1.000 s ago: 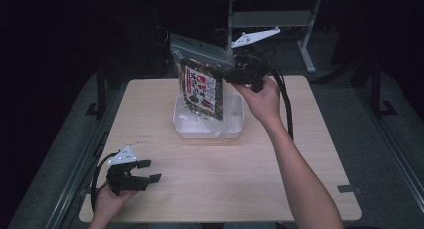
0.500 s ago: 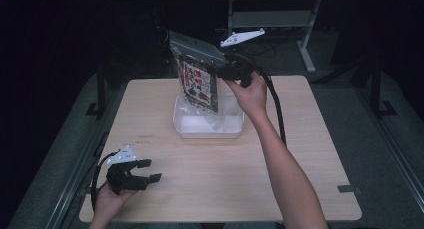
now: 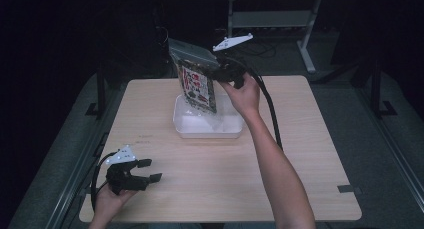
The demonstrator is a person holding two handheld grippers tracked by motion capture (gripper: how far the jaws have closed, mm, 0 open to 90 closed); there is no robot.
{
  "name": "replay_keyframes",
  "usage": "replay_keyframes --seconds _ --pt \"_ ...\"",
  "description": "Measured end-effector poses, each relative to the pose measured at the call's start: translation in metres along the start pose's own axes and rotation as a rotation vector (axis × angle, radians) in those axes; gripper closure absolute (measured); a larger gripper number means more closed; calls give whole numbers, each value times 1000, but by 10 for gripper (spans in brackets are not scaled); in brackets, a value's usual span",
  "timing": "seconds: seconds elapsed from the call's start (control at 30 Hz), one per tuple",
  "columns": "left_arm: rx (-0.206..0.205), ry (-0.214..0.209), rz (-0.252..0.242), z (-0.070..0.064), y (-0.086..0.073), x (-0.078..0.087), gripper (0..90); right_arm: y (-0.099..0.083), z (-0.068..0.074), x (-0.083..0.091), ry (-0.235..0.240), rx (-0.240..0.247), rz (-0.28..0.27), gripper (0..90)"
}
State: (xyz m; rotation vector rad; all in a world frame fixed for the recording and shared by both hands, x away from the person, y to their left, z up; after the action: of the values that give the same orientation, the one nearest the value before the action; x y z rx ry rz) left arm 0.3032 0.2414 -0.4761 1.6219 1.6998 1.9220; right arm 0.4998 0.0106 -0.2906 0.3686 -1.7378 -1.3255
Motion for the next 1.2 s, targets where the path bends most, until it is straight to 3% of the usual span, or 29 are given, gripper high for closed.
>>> replay_keyframes --seconds 0.53,0.7,1.2 --pt "-6 -9 5 -1 0 -2 273 -32 1 -29 -16 9 22 773" --pt "-3 -10 5 -1 0 -2 273 -35 3 -30 -7 14 5 771" --pt "13 -7 -5 1 1 1 272 -52 -5 -24 12 -16 48 772"
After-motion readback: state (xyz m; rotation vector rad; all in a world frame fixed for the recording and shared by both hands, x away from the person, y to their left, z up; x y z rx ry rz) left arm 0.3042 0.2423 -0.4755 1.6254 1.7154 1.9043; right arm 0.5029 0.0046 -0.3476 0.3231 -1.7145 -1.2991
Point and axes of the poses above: each handheld gripper's, and its own axes: x roughly backward along the jaws, y roughly out of its top, z roughly to its left, the point moved 8 cm from there along -x, roughly forward along the jaws, and after that the axes turned 2 degrees about x, right-handed, at the moved point
